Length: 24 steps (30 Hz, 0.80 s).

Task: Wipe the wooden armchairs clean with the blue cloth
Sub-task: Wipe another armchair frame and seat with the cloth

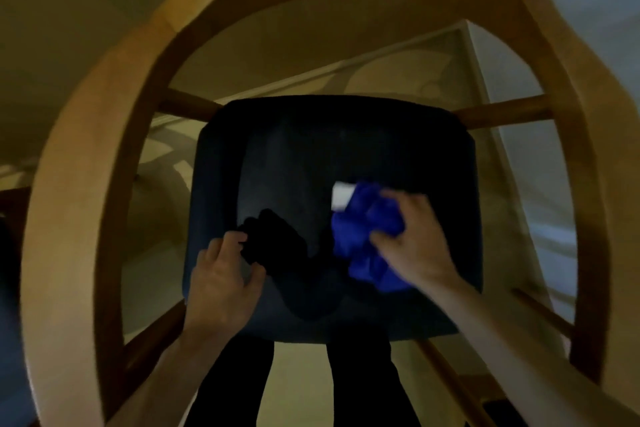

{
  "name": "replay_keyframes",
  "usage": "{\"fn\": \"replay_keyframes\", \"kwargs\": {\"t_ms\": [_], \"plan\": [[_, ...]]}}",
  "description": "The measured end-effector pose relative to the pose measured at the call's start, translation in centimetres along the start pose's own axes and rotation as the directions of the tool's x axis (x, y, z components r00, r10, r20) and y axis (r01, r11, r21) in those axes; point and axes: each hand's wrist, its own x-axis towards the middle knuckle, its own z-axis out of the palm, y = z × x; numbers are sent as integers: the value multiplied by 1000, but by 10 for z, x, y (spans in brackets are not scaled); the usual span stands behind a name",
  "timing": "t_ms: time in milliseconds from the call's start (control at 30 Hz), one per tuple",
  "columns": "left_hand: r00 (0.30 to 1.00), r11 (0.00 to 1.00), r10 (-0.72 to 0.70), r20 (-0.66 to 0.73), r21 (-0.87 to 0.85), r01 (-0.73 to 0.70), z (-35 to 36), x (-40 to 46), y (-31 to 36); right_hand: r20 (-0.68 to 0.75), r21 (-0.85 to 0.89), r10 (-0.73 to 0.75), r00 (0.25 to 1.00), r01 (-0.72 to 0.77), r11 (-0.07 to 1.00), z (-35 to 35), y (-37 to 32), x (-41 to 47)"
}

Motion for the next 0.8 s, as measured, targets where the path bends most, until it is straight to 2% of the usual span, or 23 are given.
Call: {"fn": "replay_keyframes", "kwargs": {"t_ms": [67,133,200,267,300,400,500,567,633,733,800], "plan": [[993,992,-108,-41,-76,105,-5,-1,-18,-210,88,65,976,-47,995,-25,-14,41],[988,980,-148,-54,-141,139,-4,-3,-27,-363,98,133,922,-104,990,-50,-24,84],[987,973,-154,-37,-179,145,-3,-6,-28,-394,35,239,887,-245,969,-62,-35,115],[989,971,-147,-25,-194,140,-3,-7,-24,-322,-84,315,892,-359,930,-51,-48,128],[990,972,-139,-27,-196,131,-3,-6,-21,-298,-131,301,906,-351,927,-39,-54,127],[995,979,-77,-67,-194,63,-5,1,-14,-301,-129,144,943,-190,973,6,-77,110],[994,967,-86,-67,-246,68,-13,11,-17,-236,-177,-23,972,-19,984,53,-105,81],[986,928,-163,-46,-346,137,-19,13,-24,-116,-225,-155,981,127,966,83,-119,56],[964,899,-263,-50,-375,226,-23,10,-34,59,-239,-257,965,264,934,107,-129,28],[931,865,-366,-5,-370,338,-22,-3,-48,243,-177,-277,930,323,930,124,-131,-3],[925,856,-380,26,-369,362,-19,-11,-50,260,-65,-285,923,311,948,113,-127,-3]]}}
